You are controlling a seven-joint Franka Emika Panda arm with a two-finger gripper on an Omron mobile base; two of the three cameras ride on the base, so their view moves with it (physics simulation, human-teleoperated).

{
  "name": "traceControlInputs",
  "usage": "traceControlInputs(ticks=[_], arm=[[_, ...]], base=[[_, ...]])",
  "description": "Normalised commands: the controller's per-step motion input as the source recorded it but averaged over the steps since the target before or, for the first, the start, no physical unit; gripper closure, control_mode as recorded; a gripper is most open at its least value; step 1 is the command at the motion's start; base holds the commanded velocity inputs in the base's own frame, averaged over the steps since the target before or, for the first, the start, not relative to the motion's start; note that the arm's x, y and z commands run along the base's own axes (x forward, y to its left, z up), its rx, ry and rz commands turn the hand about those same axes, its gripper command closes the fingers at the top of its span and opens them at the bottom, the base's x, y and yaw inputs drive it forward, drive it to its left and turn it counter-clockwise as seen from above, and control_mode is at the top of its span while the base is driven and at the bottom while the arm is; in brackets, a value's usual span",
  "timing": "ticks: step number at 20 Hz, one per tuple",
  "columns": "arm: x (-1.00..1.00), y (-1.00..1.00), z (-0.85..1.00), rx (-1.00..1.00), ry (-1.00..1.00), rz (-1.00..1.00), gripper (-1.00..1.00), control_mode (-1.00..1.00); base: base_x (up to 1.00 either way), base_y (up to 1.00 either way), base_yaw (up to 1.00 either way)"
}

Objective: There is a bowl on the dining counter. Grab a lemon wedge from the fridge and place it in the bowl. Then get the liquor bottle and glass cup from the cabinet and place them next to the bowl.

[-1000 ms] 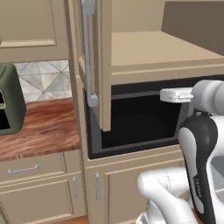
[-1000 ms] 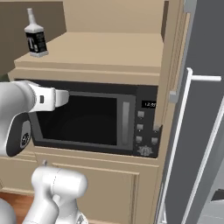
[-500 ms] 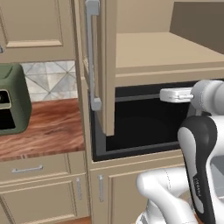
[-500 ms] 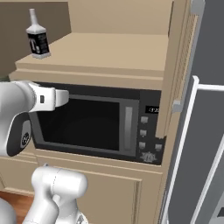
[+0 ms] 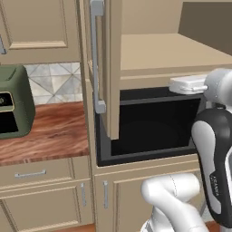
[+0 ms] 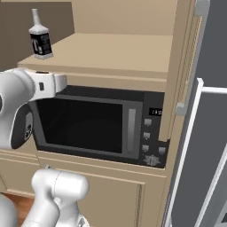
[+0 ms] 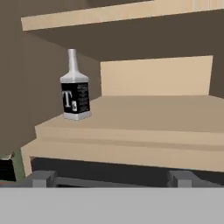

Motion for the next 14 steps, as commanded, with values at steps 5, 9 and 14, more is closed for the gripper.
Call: traceControlInputs(ticks=[5,9,14], arm=[[0.38,0.16,0.97,-0.03,-0.18,0.18,-1.0,-1.0],[0.9,0.31,0.69,0.0,-0.05,0.18,-1.0,-1.0],[0.85,0.61,0.09,0.0,0.01,0.07,-1.0,-1.0]], base=[[0.0,0.0,0.0],[0.0,0.0,0.0],[0.0,0.0,0.0]])
